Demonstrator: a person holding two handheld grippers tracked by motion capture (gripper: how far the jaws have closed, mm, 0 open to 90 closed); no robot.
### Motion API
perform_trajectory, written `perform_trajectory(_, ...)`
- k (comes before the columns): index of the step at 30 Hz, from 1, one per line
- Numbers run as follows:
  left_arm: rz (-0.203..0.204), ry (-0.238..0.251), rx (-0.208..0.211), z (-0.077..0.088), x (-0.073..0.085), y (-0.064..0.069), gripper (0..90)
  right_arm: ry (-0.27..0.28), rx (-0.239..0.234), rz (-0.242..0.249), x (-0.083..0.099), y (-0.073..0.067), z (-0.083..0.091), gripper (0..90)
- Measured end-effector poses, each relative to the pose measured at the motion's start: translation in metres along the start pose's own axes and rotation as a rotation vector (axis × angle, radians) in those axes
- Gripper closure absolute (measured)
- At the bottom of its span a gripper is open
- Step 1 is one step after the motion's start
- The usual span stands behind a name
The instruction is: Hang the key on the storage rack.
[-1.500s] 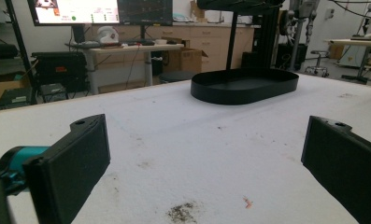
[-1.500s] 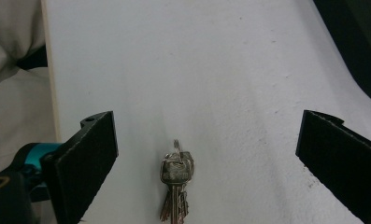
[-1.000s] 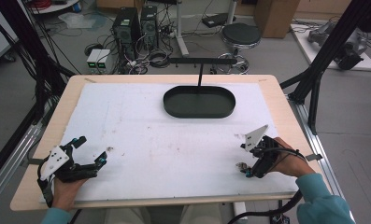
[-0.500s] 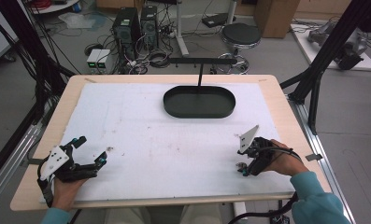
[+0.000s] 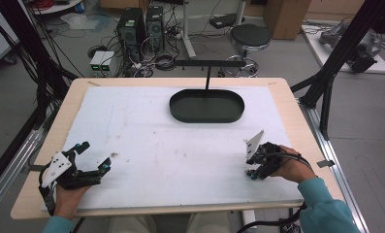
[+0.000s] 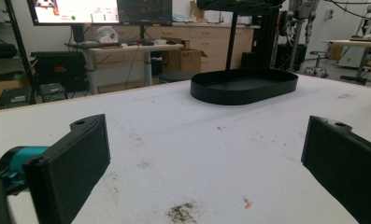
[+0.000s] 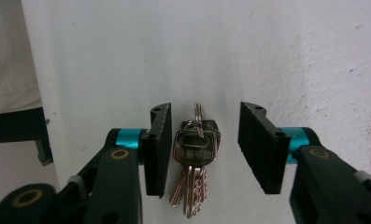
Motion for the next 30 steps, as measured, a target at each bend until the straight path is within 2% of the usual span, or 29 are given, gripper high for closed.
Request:
perform_trajectory(4,0.0,0.0,0.0,0.0,0.0,-0.0001,1.7,-0.014,-0.007,0.027,-0.0008,-0.0017,-0.0024,59.5)
perform_trajectory(14,0.0,-0.002,0.001,0.0001,-0.0001,-0.0005,1.7,-0.018,-0.01,0.046,-0.0038,-0.0022,-0.0024,67.6)
perform_trajectory(17,0.001,-0.002,0.002,0.0001,-0.0001,-0.0005,1.7,-0.043,-0.011,0.055,-0.0048,-0.0036,-0.0027,70.4)
perform_trajectory(21,0.001,-0.002,0.002,0.0001,-0.0001,-0.0006,1.7,-0.05,-0.013,0.057,-0.0044,-0.0038,-0.0028,74.4)
perform_trajectory(30,0.0,-0.002,0.002,0.0002,-0.0001,-0.0007,1.7,-0.051,0.0,0.066,-0.0051,-0.0041,-0.003,77.9)
Point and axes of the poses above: each handheld gripper's, and its own axes: z roughly backward along the jaws, x roughly out of its underside, y roughly to its right, the point moved 1 cm from there along -z, roughly forward along the jaws, and after that the axes turned 14 degrees about x, right-handed, at the moved point
